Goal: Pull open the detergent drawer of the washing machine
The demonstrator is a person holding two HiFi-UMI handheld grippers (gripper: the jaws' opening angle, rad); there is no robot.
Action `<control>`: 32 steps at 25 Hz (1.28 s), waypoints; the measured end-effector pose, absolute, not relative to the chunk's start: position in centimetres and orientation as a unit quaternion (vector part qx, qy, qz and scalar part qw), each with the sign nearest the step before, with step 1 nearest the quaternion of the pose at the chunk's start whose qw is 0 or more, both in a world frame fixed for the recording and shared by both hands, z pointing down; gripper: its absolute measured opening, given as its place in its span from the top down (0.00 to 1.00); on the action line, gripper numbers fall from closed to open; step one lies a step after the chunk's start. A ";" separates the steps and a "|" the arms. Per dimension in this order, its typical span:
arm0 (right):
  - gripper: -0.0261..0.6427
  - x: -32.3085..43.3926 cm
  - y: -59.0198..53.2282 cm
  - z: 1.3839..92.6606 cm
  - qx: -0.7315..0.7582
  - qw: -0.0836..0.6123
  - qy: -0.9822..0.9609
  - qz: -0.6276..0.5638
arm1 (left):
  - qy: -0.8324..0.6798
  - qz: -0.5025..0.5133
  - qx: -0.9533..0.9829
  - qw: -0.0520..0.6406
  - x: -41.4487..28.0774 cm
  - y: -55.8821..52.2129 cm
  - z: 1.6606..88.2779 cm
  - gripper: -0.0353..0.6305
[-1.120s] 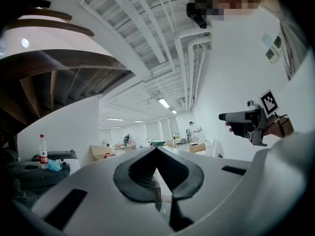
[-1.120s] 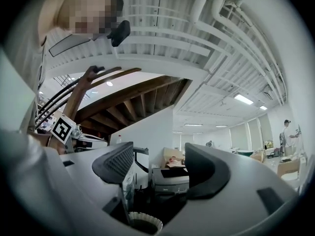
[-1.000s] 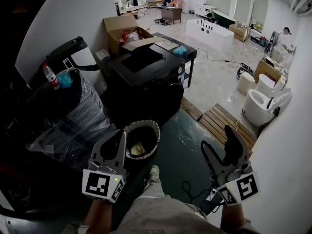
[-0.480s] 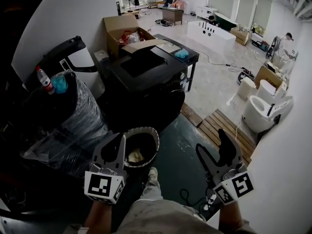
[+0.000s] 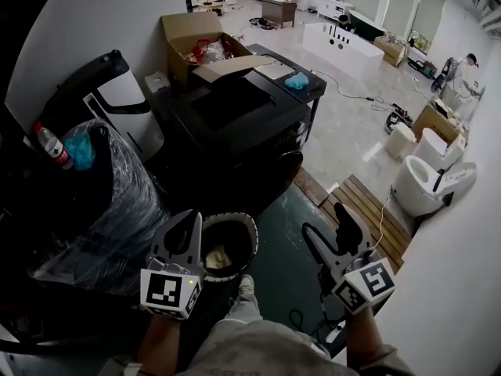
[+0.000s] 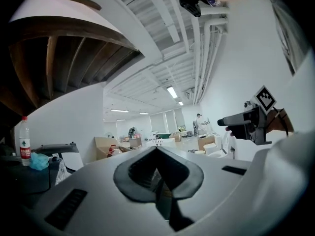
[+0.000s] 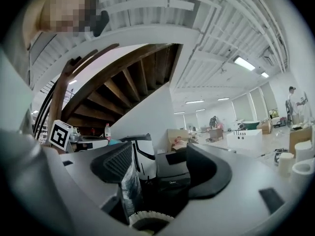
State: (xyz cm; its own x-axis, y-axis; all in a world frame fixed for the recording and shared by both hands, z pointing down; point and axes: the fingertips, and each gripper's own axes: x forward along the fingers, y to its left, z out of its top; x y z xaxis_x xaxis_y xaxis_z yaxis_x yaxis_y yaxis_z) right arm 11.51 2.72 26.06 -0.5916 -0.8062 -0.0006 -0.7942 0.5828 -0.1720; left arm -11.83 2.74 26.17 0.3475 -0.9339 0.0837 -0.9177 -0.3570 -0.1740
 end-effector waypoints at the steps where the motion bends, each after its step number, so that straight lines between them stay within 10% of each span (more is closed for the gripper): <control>1: 0.46 11.2 1.4 26.7 -0.451 0.036 0.887 -0.086 | 0.567 -0.087 -0.818 0.046 -12.3 1.3 26.8 0.92; 32: 0.39 -3.3 -24.5 51.5 -0.403 0.045 0.833 -0.375 | 0.556 -0.149 -0.815 -0.058 -20.2 -20.9 44.8 0.92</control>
State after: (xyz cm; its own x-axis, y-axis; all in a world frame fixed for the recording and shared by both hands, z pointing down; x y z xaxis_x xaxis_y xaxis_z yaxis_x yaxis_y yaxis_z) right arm -3.33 -24.48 51.47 -0.6711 -0.7055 0.2278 -0.6381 0.3933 -0.6620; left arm -20.24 -20.93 44.76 0.3368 -0.8897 0.3082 -0.9243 -0.3748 -0.0718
